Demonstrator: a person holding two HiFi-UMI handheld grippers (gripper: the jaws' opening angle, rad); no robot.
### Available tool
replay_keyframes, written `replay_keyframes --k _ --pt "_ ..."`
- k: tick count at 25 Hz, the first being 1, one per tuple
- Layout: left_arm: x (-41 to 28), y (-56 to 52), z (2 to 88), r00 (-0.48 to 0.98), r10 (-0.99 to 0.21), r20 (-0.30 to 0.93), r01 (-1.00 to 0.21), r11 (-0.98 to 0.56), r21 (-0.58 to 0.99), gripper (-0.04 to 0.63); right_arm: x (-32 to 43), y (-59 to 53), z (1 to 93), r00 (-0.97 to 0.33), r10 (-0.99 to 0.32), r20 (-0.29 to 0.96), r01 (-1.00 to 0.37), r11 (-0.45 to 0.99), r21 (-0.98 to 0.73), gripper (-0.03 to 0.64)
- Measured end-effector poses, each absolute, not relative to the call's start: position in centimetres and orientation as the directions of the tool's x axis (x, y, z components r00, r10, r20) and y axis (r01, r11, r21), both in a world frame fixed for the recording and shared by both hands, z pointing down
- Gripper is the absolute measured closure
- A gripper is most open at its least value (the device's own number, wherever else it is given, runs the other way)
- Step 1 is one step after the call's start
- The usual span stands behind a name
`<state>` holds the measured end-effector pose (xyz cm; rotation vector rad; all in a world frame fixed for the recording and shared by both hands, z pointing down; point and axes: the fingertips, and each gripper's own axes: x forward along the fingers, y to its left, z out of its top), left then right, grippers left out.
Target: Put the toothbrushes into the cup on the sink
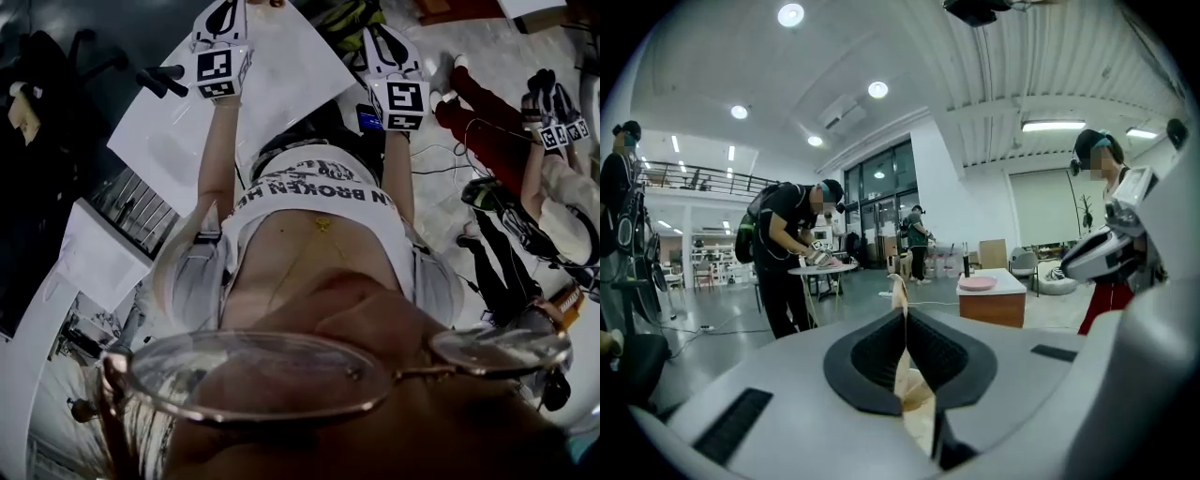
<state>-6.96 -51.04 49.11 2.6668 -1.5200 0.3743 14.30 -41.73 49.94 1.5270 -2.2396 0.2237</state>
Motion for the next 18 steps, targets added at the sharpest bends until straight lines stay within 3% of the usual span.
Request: replay_keyframes --k 9,16,18 --pt "-4.2 -48.8 54.0 0.536 -0.774 0.337 -0.820 -0.572 -0.010 0.578 14.9 -39.3 49.5 -0.315 -0.854 0.413 -0.924 0.375 0.071 0.548" --pt "-4.5 -49.3 55.2 0.586 -0.742 0.326 -0.793 -0.607 0.043 0.575 13.1 -41.3 50.4 -0.360 -0.834 0.418 -0.907 0.418 0.053 0.548" --pt "-4.7 -49.4 54.5 0.591 -0.749 0.300 -0.795 -0.603 0.060 0.512 12.5 -42.1 50.5 -0.380 -0.825 0.418 -0.898 0.438 0.049 0.548"
